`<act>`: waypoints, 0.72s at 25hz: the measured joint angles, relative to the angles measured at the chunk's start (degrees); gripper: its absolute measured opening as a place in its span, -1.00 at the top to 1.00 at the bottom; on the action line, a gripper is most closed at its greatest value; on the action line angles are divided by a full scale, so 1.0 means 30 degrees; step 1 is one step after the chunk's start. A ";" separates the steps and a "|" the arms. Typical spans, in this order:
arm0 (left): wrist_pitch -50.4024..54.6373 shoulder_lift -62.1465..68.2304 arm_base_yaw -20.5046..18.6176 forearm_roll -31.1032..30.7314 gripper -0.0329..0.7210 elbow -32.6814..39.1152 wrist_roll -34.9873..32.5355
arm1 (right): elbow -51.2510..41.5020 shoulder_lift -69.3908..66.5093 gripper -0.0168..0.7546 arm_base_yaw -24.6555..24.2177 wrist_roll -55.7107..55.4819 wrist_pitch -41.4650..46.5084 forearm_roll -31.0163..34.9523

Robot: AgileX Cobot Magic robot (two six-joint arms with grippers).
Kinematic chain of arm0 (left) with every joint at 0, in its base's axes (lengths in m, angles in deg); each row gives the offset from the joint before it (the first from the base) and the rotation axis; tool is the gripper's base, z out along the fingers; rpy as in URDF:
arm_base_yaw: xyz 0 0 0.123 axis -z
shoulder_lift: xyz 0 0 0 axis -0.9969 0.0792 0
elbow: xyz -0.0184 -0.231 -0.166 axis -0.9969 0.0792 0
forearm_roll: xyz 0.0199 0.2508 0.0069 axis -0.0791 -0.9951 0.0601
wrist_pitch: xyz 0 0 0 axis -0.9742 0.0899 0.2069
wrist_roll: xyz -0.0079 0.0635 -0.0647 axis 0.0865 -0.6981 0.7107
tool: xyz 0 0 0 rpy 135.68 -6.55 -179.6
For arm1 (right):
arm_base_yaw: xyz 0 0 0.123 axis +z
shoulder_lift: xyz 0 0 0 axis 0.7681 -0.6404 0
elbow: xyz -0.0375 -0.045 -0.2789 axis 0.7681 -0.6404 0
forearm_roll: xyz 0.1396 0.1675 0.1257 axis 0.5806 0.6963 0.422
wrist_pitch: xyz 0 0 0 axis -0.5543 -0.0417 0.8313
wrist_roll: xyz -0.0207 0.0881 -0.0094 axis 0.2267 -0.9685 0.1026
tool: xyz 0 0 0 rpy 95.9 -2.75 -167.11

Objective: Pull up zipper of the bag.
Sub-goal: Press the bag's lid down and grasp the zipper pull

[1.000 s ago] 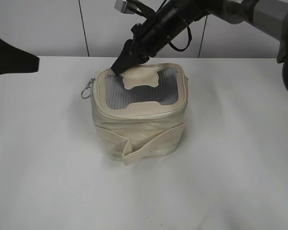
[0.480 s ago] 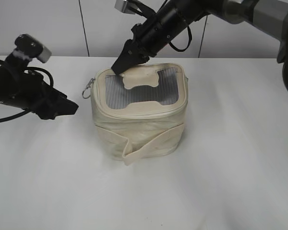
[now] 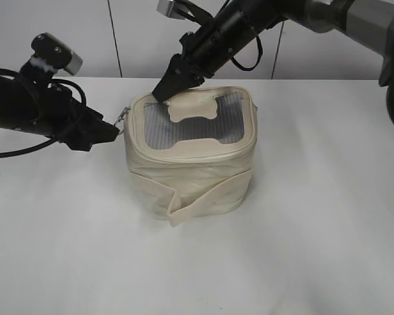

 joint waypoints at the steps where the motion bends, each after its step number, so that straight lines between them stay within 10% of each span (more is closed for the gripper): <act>1: 0.0131 0.0127 0.0000 0.0084 -0.16 -0.0159 -0.0072 | 0.0000 0.0000 0.82 0.0000 0.0000 0.0000 0.0000; 12: 0.0753 0.1857 0.0224 0.0202 -0.14 -0.1682 -0.0216 | 0.0000 0.0000 0.83 0.0000 -0.0057 0.0000 0.0000; 18: 0.0469 0.2040 0.0603 0.0120 0.77 -0.2126 -0.0272 | 0.0000 0.0000 0.83 -0.0018 -0.0214 0.0000 -0.0019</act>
